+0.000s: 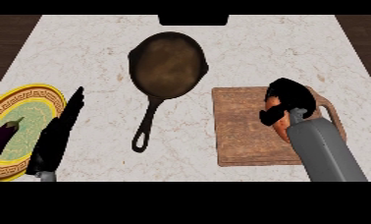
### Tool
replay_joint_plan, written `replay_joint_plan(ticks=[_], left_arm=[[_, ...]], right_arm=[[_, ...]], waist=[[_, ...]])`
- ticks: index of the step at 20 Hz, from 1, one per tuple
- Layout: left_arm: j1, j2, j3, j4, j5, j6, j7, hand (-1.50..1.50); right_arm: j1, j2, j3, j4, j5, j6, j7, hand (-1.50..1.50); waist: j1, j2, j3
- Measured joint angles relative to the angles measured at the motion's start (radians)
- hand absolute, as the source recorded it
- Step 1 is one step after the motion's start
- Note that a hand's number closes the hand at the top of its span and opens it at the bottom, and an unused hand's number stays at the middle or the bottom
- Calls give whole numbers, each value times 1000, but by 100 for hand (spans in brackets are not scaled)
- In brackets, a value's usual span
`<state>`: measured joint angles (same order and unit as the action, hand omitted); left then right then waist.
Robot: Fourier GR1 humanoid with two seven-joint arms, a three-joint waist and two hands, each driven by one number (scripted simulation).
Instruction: Pick the sweet potato from the cutting board and place it in the pan
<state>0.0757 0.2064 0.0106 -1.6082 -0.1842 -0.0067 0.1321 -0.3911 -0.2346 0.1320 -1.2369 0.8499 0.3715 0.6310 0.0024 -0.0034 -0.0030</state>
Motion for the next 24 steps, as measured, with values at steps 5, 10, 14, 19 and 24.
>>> replay_joint_plan(ticks=[5,10,14,19,24], left_arm=[[15,4,3,-10,-1,-2,-3,0],[0,-10,-6,-7,-8,2,10,0],[-2,-9,2,5,-9,-2,-5,0],[-15,-11,-2,8,-13,-11,-5,0],[-35,-18,-7,6,-22,-10,5,0]], right_arm=[[-48,-34,29,-119,107,-184,-56,150],[-123,-15,77,-183,198,-326,-109,150],[-214,26,68,-161,204,-366,-142,150],[-394,135,36,7,183,-413,-150,150],[-545,204,-4,246,121,-513,-184,150]], waist=[[0,-1,2],[5,1,3],[8,3,3],[19,7,3],[34,12,3]])
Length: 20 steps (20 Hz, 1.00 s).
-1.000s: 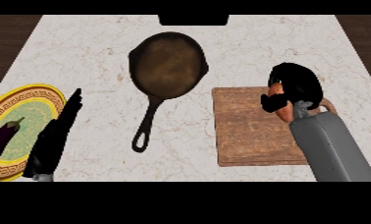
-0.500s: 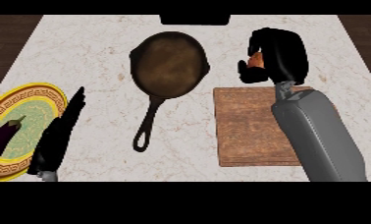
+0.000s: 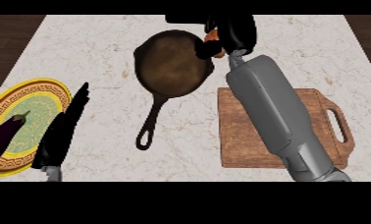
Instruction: Pick the sweet potato from the cutting board and place it in the pan
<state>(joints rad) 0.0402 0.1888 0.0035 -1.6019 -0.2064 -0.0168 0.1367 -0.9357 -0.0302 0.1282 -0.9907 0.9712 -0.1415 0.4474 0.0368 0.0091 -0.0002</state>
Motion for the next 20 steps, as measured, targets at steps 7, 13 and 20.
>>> replay_joint_plan(ticks=[7,13,20], left_arm=[[-32,-6,-21,6,-10,-13,1,0],[-46,-24,-46,4,-20,-14,3,0],[-74,-22,-64,6,-20,-38,-1,0]], right_arm=[[-140,25,-1,326,-152,-147,-66,150],[-216,29,30,541,-209,-160,-109,150],[-203,30,-58,646,-401,-106,-144,-150]], waist=[[45,14,0],[79,26,0],[128,42,2]])
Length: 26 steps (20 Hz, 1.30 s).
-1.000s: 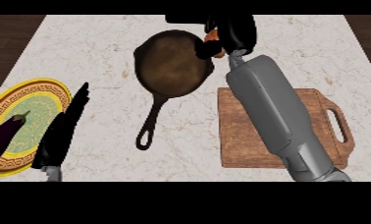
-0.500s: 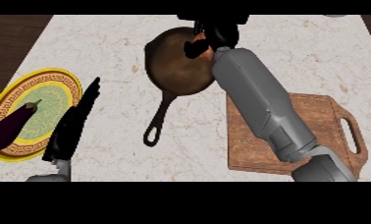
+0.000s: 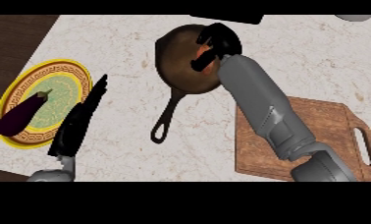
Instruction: Pick the sweet potato from the cutting board and place it in the pan
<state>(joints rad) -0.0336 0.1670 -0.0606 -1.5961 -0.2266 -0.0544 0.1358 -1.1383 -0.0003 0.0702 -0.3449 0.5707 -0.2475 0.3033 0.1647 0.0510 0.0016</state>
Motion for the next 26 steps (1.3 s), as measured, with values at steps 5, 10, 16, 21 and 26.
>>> replay_joint_plan(ticks=[5,10,16,21,26], left_arm=[[-33,-2,-2,12,3,-10,11,0],[-37,-3,1,18,4,-10,16,0],[-26,-3,14,18,5,-1,18,0],[9,10,44,8,12,9,9,0],[46,13,66,12,18,17,-7,0]], right_arm=[[4,0,-74,12,-145,-38,-70,-150],[2,0,-127,-8,-237,-167,-194,-150],[-8,0,-211,-9,-344,-344,-286,-150],[15,-9,-293,-1,-405,-439,-374,-150],[90,-60,-349,-4,-450,-391,-528,-150]], waist=[[19,5,1],[13,0,2],[-13,-8,1],[-57,-17,0],[-100,-28,0]])
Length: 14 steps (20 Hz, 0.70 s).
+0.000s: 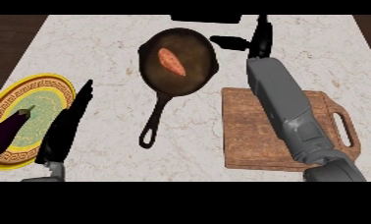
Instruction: Pick the sweet potato from the cutting board and place it in the pan
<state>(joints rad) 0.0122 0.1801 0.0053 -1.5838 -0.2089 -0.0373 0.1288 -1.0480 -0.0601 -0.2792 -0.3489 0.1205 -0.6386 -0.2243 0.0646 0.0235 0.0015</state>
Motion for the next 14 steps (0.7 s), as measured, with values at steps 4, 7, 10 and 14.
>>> replay_joint_plan(ticks=[4,7,10,14], left_arm=[[16,-7,4,-12,-6,12,11,0],[23,-3,19,-8,-1,10,6,0],[27,1,28,-6,0,5,4,0],[60,7,35,-47,7,-9,16,0]], right_arm=[[55,-65,-20,8,-15,68,-88,-150],[93,-112,-20,-3,-19,119,-115,-150],[126,-163,-26,-1,-26,176,-147,-150],[181,-222,-22,-31,-35,254,-158,-150]], waist=[[-23,-8,0],[-38,-14,-1],[-44,-16,-1],[-52,-20,-1]])
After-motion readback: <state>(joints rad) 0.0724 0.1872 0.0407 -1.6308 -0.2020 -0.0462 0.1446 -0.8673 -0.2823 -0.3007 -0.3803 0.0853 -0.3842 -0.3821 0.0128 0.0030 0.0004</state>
